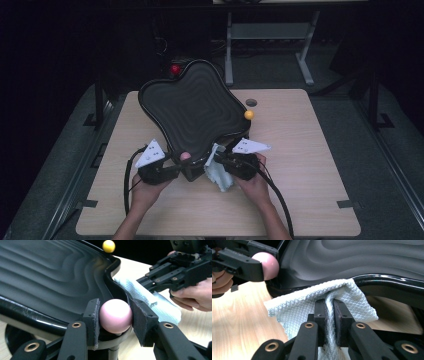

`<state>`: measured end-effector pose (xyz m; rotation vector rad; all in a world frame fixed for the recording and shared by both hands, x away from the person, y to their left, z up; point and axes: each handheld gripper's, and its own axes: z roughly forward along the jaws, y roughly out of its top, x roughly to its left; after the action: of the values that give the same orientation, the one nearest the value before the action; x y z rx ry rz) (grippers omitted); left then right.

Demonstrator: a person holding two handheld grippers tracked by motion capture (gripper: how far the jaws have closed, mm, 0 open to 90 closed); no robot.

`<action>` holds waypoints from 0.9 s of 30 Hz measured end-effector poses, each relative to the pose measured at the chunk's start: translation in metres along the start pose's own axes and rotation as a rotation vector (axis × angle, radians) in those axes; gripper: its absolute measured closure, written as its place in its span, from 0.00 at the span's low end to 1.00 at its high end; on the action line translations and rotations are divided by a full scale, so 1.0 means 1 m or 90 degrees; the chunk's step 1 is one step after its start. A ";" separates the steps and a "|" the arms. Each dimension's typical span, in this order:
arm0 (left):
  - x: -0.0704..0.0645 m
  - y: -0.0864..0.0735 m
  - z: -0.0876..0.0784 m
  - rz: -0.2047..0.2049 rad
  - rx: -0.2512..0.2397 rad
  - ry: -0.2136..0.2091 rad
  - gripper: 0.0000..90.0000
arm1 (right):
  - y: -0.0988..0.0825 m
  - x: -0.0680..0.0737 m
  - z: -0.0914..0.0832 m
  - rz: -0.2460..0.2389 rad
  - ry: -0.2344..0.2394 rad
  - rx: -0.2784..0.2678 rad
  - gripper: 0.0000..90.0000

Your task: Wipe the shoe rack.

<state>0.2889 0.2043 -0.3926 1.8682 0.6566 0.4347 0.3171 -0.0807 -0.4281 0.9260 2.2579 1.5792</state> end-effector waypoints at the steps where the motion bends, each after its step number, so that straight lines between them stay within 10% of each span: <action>1: 0.001 -0.001 -0.002 -0.002 -0.001 0.004 0.66 | 0.001 0.001 0.002 -0.001 0.002 0.001 0.91; 14: 0.012 -0.003 -0.013 -0.010 -0.008 0.035 0.67 | 0.003 0.011 0.016 -0.018 0.014 0.011 0.91; 27: 0.018 -0.006 -0.019 -0.017 -0.012 0.053 0.67 | -0.009 -0.018 -0.017 0.001 -0.062 0.017 0.90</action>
<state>0.2908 0.2311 -0.3916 1.8292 0.7301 0.5019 0.3187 -0.1062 -0.4323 0.9904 2.2178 1.4741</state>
